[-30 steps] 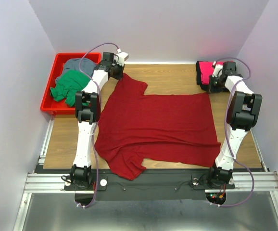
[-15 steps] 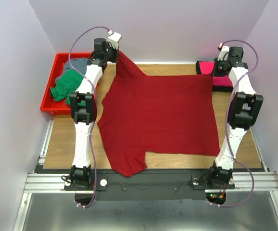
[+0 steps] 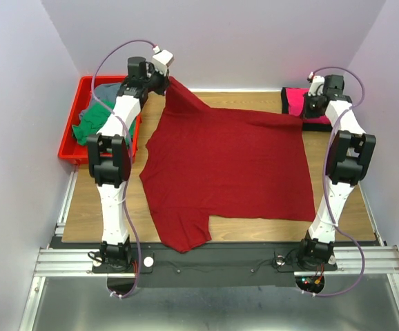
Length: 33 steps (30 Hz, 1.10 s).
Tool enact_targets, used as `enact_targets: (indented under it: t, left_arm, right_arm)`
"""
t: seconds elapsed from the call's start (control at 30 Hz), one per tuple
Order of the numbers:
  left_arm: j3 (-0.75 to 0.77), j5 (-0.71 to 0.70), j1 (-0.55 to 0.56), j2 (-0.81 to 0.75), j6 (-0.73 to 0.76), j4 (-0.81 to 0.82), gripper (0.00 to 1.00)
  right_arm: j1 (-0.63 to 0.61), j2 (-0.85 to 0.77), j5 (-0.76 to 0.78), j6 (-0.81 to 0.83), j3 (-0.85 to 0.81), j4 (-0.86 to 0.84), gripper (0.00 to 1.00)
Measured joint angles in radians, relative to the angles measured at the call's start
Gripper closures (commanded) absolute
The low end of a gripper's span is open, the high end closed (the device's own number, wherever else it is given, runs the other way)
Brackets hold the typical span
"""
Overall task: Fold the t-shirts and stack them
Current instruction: Fold the tshirt
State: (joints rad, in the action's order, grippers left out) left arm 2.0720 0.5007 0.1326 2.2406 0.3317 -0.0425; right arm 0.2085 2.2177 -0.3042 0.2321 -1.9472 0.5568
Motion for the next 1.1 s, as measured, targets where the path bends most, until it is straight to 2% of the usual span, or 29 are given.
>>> enact_targets:
  t: [0.23,0.47,0.73,1.1]
  left_arm:
    - [-0.329,0.019,-0.004,-0.22,0.067,0.068,1.0]
    - [-0.527,0.026,-0.003,-0.382,0.096,0.086,1.0]
    - [-0.727,0.002,0.015,-0.562,0.069,0.094,1.0]
    - [-0.967,-0.117,0.127,-0.808,0.035,0.104,1.0]
  right_arm:
    - [0.003,-0.043,-0.008,0.04,0.09,0.005,0.99]
    - [0.019,-0.126,-0.029,0.081,0.145,0.004,0.99]
    - [0.033,-0.136,-0.049,0.106,0.151,0.004,0.99]
    - [0.035,-0.136,-0.073,0.136,0.151,0.004,0.99]
